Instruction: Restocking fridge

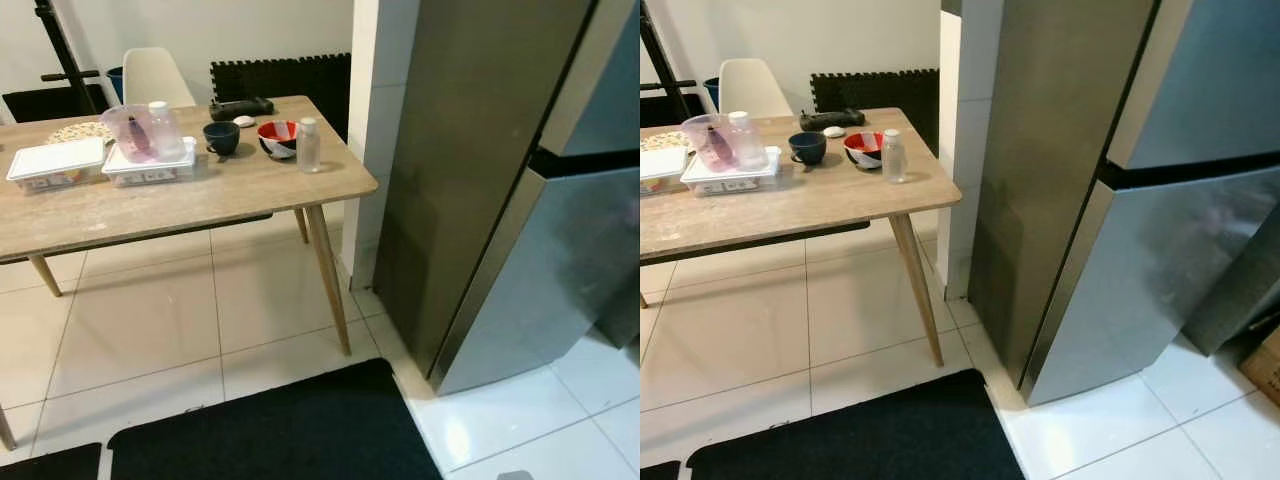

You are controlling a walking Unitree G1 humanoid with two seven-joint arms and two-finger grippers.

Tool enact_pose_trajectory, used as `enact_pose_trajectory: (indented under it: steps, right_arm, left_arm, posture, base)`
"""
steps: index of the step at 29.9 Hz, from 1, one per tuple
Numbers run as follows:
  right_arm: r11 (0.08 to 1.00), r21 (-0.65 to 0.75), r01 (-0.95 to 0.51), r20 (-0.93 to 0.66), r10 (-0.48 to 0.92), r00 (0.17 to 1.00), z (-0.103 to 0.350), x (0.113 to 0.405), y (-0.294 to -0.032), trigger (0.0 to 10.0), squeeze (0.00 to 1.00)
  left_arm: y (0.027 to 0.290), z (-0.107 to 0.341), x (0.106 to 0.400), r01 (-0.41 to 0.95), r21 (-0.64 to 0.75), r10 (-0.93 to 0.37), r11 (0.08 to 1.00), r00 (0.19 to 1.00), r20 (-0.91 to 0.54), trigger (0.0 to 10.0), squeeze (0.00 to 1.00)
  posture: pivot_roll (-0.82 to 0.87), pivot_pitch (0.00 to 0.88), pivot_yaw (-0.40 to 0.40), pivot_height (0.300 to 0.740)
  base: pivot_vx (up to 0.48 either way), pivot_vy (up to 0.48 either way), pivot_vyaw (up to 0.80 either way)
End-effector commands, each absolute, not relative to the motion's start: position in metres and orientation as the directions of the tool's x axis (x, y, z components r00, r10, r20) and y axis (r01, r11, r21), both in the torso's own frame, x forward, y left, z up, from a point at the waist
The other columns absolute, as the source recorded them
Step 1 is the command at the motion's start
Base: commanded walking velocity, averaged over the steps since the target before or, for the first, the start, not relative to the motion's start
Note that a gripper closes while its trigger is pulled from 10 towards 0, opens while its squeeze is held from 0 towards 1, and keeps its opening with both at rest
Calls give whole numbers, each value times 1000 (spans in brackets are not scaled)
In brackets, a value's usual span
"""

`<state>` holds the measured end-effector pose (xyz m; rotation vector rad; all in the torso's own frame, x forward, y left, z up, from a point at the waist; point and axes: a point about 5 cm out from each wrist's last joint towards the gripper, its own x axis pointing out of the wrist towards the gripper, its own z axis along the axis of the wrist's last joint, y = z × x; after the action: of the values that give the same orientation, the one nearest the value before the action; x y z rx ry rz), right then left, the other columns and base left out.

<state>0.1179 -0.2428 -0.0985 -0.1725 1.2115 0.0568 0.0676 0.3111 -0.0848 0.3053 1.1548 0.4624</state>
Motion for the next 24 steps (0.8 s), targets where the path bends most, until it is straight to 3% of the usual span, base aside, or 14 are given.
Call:
enact_pose_trajectory:
  steps: [1,8,9,12,13,16,21,22,23,24]
  right_arm:
    - [982,-122,-143,-935,-65,349,-97,119,-248,10000,0]
    - [977,-136,-165,-928,-68,366,-94,128,-248,10000,0]
    - [976,-138,-167,-921,-65,384,-92,135,-246,10000,0]
    - [976,-138,-170,-919,-62,388,-92,138,-245,10000,0]
    - [973,-138,-185,-919,-56,391,-91,140,-243,10000,0]
    - [972,-139,-188,-919,-55,391,-91,140,-243,10000,0]
    - [975,-134,-178,-917,-54,395,-92,141,-240,10000,0]
    - [975,-132,-181,-918,-52,393,-92,141,-239,10000,0]
    - [974,-131,-184,-919,-49,392,-92,141,-239,10000,0]
    - [974,-131,-184,-919,-49,392,-92,141,-239,10000,0]
  left_arm:
    - [297,-84,93,-359,380,508,852,393,-767,10000,0]
    - [281,-79,128,-375,323,483,869,499,-720,10000,0]
    - [268,-76,148,-325,257,405,910,564,-720,10000,0]
    - [264,-76,155,-298,236,372,925,585,-721,10000,0]
    - [254,-74,165,-269,174,309,947,616,-725,10000,0]
    - [251,-74,168,-261,157,290,952,623,-726,10000,0]
    - [237,-79,167,-119,169,206,979,615,-761,10000,0]
    - [234,-81,165,-99,167,192,981,609,-769,7608,0]
    - [232,-82,165,-85,156,175,984,609,-773,6392,0]
    - [232,-82,165,-85,156,175,984,609,-773,6392,0]
  posture:
    - [-37,0,-45,740]
    - [-53,0,-45,740]
    - [-60,0,-48,740]
    - [-57,0,-48,740]
    - [-56,0,-40,740]
    - [-56,0,-40,740]
    - [-67,0,-20,740]
    - [-65,0,-19,740]
    - [-60,0,-20,740]
    - [-60,0,-20,740]
  base:
    - [0,0,0]
    - [0,0,0]
    - [0,0,0]
    - [0,0,0]
    - [0,0,0]
    - [0,0,0]
    - [0,0,0]
    - [0,0,0]
    - [0,0,0]
    - [0,0,0]
